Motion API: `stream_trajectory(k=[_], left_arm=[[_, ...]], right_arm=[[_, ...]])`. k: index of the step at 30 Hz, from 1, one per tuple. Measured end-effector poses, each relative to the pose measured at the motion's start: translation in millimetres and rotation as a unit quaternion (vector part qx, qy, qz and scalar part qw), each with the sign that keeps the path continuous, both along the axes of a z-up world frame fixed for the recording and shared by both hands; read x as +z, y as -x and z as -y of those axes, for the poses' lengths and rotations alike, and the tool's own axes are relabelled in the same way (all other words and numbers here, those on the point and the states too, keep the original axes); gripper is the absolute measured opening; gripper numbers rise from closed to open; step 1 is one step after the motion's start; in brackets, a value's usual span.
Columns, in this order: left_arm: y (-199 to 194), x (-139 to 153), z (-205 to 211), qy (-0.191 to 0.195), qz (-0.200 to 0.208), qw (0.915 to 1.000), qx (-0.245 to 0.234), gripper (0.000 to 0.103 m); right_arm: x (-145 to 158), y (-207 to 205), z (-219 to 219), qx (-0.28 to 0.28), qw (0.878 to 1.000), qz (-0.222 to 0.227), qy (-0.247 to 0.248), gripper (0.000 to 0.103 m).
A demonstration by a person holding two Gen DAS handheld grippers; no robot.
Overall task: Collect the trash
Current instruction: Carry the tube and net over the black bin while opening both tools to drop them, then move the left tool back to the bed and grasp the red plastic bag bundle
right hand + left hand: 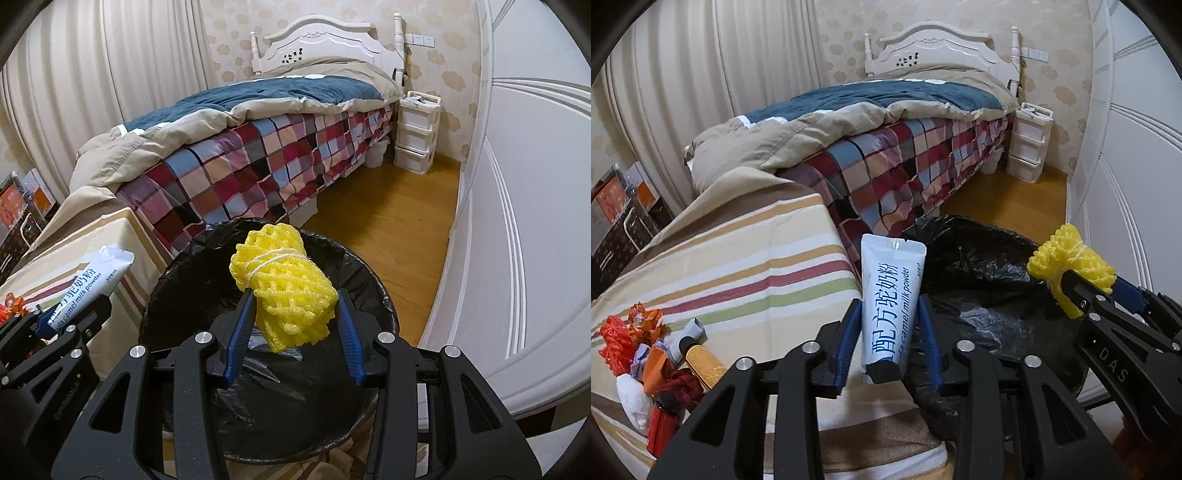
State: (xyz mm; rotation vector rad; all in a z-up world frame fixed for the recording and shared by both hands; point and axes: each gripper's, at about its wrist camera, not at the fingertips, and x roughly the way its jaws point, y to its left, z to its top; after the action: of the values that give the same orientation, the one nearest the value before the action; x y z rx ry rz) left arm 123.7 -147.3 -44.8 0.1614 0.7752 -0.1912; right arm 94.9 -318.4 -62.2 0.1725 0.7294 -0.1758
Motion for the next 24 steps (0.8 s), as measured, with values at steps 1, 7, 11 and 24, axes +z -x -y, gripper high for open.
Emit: stream_trajectory(k=[1, 7, 11, 24], left_arm=[[0.7, 0.8, -1.2, 0.002, 0.001, 1.0000, 0.002, 0.043], [1.9, 4.3, -3.7, 0.009, 0.005, 0.9999, 0.007, 0.068], [4.3, 7.0, -3.5, 0.013, 0.010, 0.9999, 0.005, 0.074], [20.8, 16.3, -19.3, 0.014, 0.009, 0.9997, 0.017, 0.075]], right_arm=[[-1.4, -1.1, 0.2, 0.000, 1.000, -0.002, 0.000, 0.043], [-4.0, -5.2, -0.5, -0.008, 1.000, -0.004, 0.001, 0.054], [-3.7, -0.8, 0.0, -0.014, 1.000, -0.002, 0.004, 0.060], [6.8, 24.1, -11.0, -0.016, 1.000, 0.005, 0.009, 0.069]])
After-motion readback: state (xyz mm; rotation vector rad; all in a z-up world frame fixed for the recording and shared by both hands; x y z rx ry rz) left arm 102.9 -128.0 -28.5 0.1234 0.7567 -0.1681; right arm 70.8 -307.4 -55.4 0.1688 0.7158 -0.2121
